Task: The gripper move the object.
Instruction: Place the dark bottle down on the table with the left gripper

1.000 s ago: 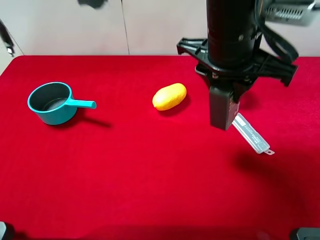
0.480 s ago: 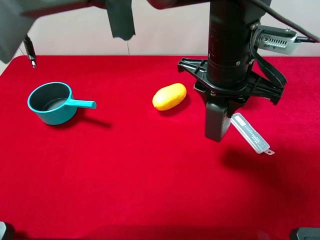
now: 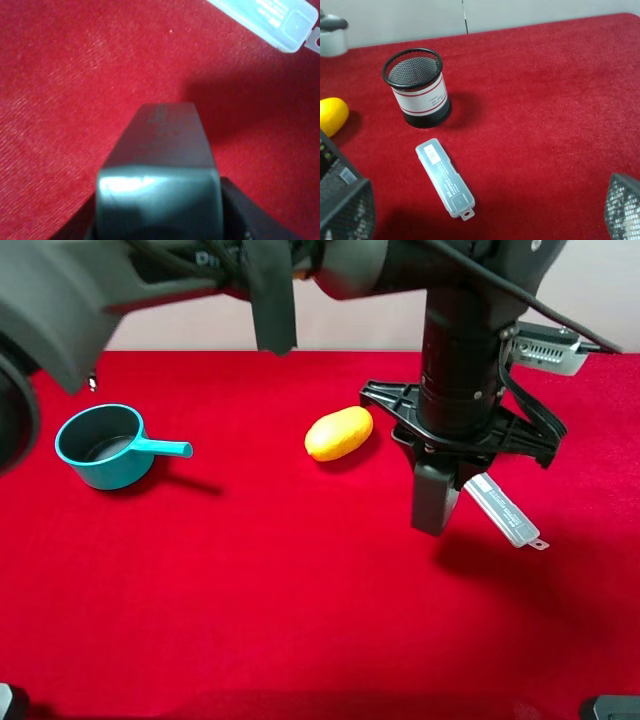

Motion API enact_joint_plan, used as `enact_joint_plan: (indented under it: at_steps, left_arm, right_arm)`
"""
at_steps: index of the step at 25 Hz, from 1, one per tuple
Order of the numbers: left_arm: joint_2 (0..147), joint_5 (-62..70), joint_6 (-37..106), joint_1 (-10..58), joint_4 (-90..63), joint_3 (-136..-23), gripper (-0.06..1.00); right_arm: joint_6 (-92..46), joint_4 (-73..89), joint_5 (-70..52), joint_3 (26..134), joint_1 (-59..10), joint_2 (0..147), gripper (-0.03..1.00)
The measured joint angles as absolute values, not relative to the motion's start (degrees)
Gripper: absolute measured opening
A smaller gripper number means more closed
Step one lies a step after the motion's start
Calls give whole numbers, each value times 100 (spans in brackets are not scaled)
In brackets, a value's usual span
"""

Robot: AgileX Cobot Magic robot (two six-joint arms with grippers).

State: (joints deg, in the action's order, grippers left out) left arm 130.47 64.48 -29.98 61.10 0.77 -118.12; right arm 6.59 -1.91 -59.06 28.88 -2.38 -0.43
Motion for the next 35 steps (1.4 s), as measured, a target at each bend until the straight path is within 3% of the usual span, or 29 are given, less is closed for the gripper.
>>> enact_joint_plan:
  at_steps: [24,35]
  left_arm:
    - [13214,5872,-3891,6232,837,-11840,42]
    - [13787,5943,-3898,6232,842,-12521,42]
  right_arm:
    - [659,-174,-5906,2888,-238,-43,69]
    - [659,-138,-5906,2888,-238,-43,69]
